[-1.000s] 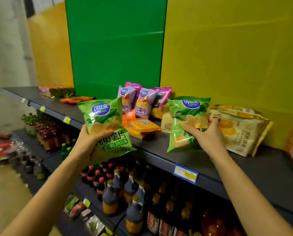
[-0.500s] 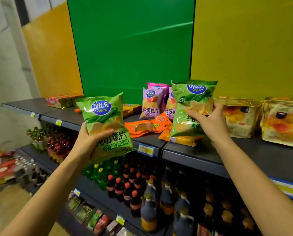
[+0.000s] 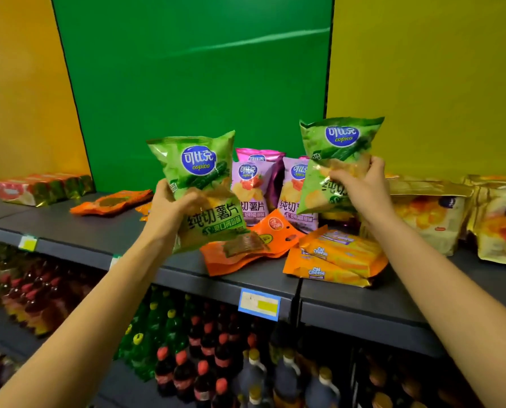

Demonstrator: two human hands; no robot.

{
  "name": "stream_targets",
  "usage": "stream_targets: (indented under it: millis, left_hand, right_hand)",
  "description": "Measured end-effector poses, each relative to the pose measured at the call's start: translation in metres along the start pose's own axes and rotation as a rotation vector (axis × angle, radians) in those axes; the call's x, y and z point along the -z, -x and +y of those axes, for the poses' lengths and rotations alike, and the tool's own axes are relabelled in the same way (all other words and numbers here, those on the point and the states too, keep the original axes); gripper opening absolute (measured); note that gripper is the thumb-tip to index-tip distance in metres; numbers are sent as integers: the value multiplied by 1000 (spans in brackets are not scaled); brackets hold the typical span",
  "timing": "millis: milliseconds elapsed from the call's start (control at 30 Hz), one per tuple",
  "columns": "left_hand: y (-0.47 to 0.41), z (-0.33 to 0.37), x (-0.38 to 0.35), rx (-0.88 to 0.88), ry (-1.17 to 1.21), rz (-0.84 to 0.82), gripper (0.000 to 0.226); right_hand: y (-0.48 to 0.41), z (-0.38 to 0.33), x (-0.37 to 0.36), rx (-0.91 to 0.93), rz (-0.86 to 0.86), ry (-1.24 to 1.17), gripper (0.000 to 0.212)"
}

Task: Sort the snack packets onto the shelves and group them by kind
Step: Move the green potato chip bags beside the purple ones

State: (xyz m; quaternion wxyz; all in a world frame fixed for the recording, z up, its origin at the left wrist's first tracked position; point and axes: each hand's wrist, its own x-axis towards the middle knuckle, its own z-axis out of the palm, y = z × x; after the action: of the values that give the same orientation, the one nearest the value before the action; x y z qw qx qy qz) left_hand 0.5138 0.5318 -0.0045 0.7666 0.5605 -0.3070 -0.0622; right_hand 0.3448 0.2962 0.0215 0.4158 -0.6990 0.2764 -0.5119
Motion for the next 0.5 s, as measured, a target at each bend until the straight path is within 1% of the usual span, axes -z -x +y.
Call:
stream_targets:
  millis: [133, 233, 367, 433, 500]
  left_hand:
    - [-45, -20, -8, -54, 0, -71, 66]
    - [-74, -44, -11, -46, -7, -121, 78]
    - [-104, -69, -17, 29, 11, -212, 87]
    - [-114, -81, -18, 81, 8, -272, 85]
    - [-121, -92, -20, 119, 30, -327, 85]
  right_hand:
    - [-20, 18, -24, 5, -24, 113, 78]
    - [-29, 26, -37, -1, -48, 167, 86]
    - [-32, 33, -51, -19, -123, 245, 97]
    - [-31, 34, -58, -39, -151, 321, 101]
    - [-30, 35, -64, -50, -175, 408, 98]
